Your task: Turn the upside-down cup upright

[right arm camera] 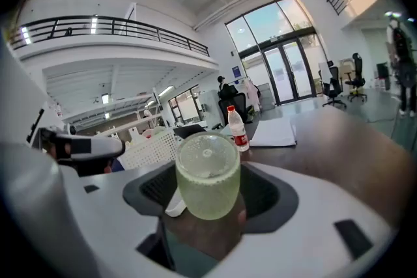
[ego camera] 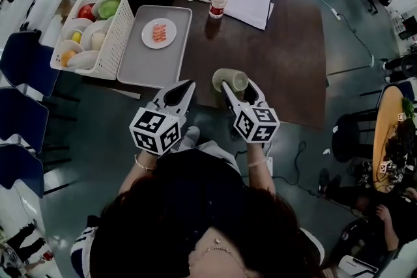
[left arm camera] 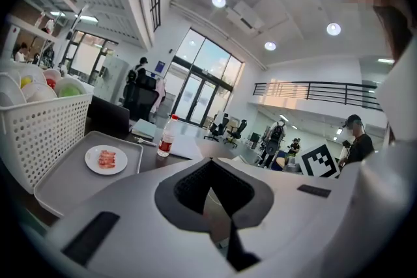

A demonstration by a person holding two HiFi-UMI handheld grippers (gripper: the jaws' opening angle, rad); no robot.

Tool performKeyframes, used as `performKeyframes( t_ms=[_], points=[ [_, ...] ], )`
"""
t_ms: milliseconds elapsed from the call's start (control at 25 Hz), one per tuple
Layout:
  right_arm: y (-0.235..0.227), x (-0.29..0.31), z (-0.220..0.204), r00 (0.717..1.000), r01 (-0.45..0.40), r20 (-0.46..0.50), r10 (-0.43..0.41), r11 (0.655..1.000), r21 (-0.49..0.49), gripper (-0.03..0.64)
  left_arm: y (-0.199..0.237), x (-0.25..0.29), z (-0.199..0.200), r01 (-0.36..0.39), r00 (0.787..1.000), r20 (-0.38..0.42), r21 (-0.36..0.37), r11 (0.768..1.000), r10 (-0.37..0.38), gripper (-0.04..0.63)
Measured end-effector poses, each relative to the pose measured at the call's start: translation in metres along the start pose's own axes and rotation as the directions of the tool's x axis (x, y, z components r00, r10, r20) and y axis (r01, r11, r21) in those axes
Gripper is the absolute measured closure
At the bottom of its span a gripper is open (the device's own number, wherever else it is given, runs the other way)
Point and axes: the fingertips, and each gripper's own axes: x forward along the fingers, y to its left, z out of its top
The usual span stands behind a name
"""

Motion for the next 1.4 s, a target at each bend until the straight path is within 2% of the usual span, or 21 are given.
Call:
performKeyframes(
  t_ms=[280,480,840,1040,1400],
  points=[
    [0.011,-0.019,0.025,0.993,-0.092,0.081,0.083,0.989,0.120,0.302,-0.004,0.002,0.008,0.025,0.999,0.030,-0.019,1.000,-0.025,0.595],
    [0.016,-0.035,0.043,0.977,-0.182,0.154,0.149,0.955,0.235,0.302,-0.011,0.003,0.016,0.076,0.995,0.062,-0.040,0.996,-0.074,0.595],
    [0.019,-0.046,0.054,0.935,-0.336,0.263,0.239,0.833,0.440,0.302,-0.011,0.004,0.019,0.109,0.991,0.088,-0.075,0.991,-0.103,0.595],
    [0.021,-0.049,0.059,0.908,-0.406,0.310,0.282,0.774,0.486,0.302,-0.012,0.003,0.023,0.119,0.988,0.107,-0.085,0.989,-0.110,0.595],
    [0.017,-0.056,0.058,0.862,-0.506,0.389,0.326,0.615,0.605,0.302,-0.019,0.002,0.026,0.150,0.983,0.115,-0.083,0.985,-0.140,0.595]
  ],
)
